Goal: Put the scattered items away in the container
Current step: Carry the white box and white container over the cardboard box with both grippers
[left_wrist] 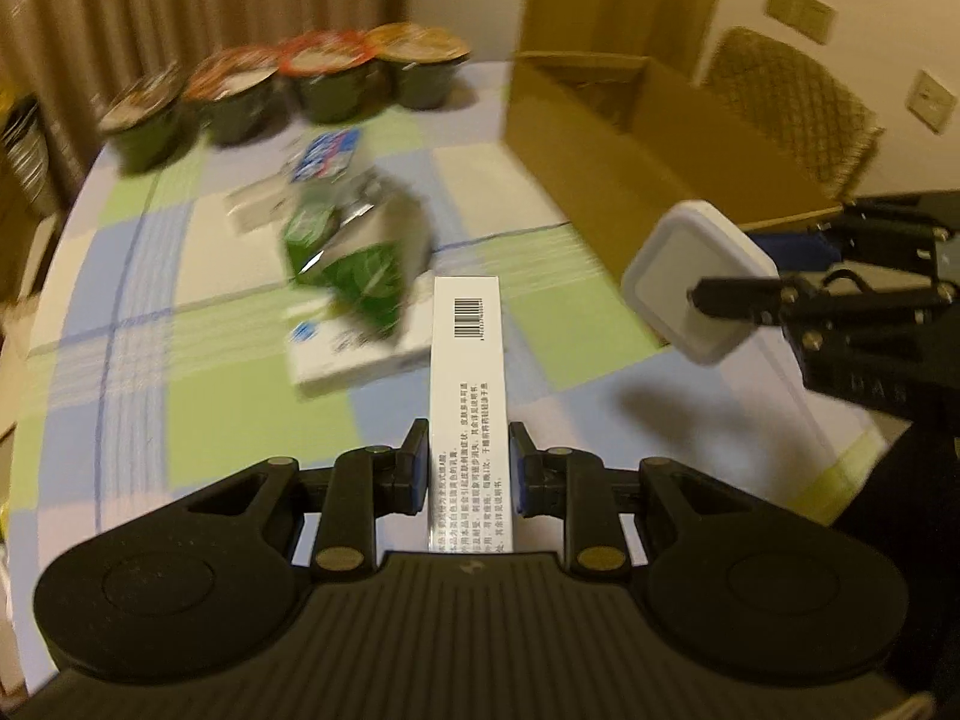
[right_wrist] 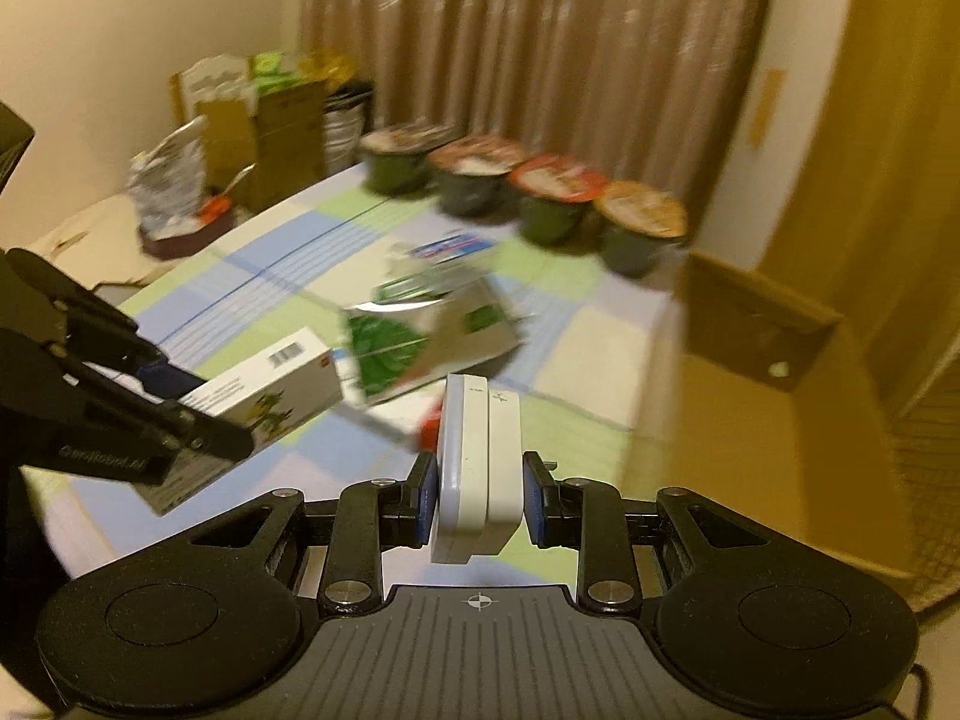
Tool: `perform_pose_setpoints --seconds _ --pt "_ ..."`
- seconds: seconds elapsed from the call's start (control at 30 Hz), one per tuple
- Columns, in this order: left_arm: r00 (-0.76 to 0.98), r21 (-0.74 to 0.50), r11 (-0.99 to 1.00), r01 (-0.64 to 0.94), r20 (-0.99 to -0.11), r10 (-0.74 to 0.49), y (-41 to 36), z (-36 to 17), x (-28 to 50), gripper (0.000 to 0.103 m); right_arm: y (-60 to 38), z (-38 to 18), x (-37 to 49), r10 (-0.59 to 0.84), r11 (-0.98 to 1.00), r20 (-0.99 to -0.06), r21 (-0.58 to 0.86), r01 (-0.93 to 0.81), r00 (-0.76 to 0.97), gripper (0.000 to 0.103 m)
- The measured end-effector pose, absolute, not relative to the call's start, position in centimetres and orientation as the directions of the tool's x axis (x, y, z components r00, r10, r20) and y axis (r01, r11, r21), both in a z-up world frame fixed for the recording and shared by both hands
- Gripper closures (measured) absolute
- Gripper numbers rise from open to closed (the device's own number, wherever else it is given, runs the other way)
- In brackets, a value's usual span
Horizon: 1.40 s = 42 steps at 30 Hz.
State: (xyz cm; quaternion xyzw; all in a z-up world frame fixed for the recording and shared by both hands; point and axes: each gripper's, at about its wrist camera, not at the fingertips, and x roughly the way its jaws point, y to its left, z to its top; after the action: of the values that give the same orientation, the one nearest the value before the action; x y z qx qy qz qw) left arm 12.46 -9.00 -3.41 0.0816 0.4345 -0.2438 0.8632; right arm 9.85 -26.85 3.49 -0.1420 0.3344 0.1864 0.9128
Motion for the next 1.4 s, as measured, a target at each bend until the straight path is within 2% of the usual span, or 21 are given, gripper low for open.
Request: perform_pose_setpoints --seconds 0.37,0.6,1.1,1.4 --pt "0.482 -0.095 0.766 0.636 -0.726 -0.490 -20.6 0.3 15.1 0.082 -36.3 6.3 12.8 0.091 0.938 -0.606 -0.214 -0.272 0.790 0.072" --pt "0.465 -0.104 0.738 0.666 -0.717 -0.520 -26.5 0.3 18.9 0.082 -40.8 6.1 15.5 0.034 0.956 -0.599 -0.213 -0.200 0.800 0.072" --pt "0.444 -0.135 0.756 0.640 -0.738 -0.508 -31.8 -2.7 24.3 0.082 -43.7 3.8 19.2 0.034 0.968 -0.628 -0.172 -0.182 0.777 0.072" --pt "0.460 -0.131 0.768 0.627 -0.733 -0.501 -31.5 -3.1 24.5 0.080 -44.3 3.1 19.4 0.026 0.970 -0.637 -0.172 -0.174 0.770 0.072"
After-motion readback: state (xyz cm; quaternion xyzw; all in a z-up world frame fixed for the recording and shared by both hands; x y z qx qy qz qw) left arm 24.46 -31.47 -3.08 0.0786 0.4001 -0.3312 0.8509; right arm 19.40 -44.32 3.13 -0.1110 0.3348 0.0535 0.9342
